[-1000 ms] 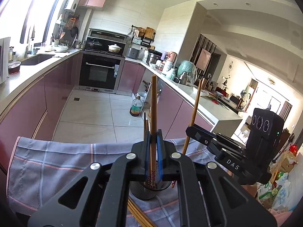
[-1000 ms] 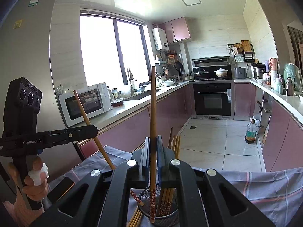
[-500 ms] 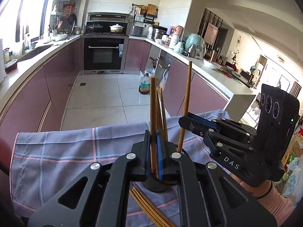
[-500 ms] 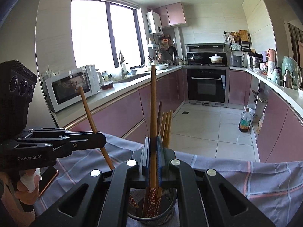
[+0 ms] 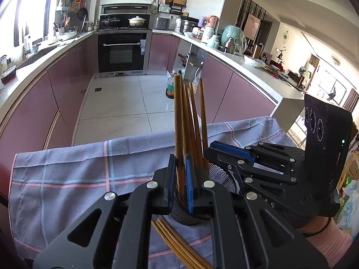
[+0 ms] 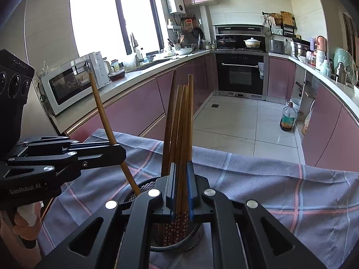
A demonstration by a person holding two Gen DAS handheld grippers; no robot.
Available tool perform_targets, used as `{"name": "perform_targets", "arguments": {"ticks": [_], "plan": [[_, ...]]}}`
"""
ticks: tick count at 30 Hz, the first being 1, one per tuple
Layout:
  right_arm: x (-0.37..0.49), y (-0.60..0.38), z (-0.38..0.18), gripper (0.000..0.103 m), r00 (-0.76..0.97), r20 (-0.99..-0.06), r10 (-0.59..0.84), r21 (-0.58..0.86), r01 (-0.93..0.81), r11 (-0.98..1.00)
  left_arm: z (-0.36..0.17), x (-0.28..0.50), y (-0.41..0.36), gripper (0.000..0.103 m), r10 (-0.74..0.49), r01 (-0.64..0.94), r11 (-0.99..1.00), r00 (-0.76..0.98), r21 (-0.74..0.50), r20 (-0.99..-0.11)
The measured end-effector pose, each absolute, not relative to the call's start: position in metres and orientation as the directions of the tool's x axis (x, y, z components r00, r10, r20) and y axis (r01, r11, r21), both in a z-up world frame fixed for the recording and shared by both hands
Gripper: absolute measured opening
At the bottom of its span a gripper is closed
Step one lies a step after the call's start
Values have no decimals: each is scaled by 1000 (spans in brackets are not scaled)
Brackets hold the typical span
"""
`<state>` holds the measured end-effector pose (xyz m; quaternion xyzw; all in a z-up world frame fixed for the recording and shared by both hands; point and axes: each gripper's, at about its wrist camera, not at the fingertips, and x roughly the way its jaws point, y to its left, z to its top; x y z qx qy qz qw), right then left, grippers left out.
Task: Organize utensils
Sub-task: 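Lower the chopstick into the mesh cup and open the left gripper while the right gripper releases its chopstick, then move both grippers back down to the chopstick pile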
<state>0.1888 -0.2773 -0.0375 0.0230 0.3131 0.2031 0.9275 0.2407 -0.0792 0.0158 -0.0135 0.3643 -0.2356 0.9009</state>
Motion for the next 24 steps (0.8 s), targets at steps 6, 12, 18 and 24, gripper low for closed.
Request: {"name": "perform_targets", "arguments": {"ticks": [6,12,18,24], "plan": [[181,-281,-35,17,733,-553,397,183,-358,916,5,239,-73,12,-441,403,889,624,-219,-645],[168,-284,-35,18,735,-538,413,191,-372,909,-1,223,-63,15,-409,365,908,662,-207,-628],[137,-282,-27,22,737,-493,462,178,-434,883,-7,196,-40,28,-367,313,929,714,-197,-596],[105,-265,-37,29,677,-524,517,151,-523,839,-31,166,-21,36,-314,267,948,720,-171,-619]]}}
